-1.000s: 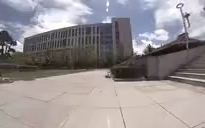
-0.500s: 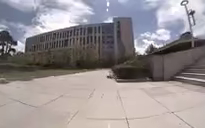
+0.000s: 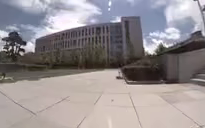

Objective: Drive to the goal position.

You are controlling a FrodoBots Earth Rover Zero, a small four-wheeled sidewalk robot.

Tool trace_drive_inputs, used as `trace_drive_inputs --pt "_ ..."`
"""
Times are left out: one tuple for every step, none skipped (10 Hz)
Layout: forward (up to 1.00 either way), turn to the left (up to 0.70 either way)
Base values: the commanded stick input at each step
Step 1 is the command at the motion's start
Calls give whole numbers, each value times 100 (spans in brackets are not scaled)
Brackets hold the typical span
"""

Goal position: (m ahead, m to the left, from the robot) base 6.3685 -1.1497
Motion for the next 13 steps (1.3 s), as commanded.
trace_drive_inputs --pt "70 4" --pt "70 5" --pt "70 4" --pt "70 3" --pt "70 3" --pt "70 1" --pt "70 1" --pt "70 3" --pt "70 2" --pt "70 2" --pt "70 9" --pt "70 20" --pt "70 10"
